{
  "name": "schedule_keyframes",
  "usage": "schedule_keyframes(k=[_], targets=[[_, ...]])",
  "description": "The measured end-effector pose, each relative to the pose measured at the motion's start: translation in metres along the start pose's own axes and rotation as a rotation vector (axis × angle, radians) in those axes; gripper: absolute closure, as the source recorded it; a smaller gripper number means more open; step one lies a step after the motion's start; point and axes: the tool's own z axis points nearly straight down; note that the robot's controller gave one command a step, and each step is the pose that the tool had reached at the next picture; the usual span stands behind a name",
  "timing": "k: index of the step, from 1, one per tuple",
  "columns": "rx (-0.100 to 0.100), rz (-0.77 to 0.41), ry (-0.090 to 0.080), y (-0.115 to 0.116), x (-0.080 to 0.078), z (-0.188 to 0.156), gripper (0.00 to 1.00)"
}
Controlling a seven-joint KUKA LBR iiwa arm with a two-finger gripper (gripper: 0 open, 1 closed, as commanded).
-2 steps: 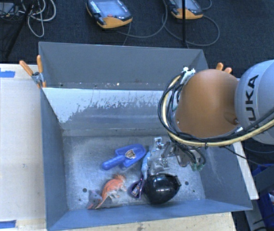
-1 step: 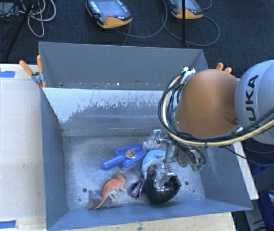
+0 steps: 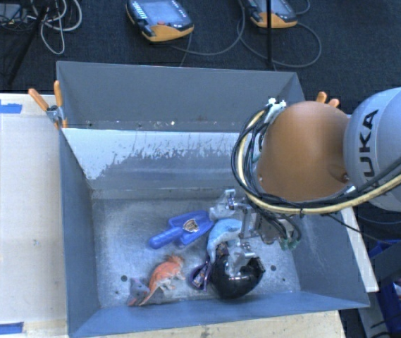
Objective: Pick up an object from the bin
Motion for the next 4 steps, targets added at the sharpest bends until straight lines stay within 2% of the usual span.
schedule_keyframes(k=[1, 2, 3, 4], targets=[[0.000, -0.002, -0.007, 0.017, -0.017, 0.051, 0.00], [-0.006, -0.225, -0.043, 0.010, -0.092, 0.132, 1.00], [-0.006, -0.224, -0.043, 0.010, -0.092, 0.132, 1.00], [0.000, -0.281, -0.004, -0.001, -0.095, 0.002, 1.00]])
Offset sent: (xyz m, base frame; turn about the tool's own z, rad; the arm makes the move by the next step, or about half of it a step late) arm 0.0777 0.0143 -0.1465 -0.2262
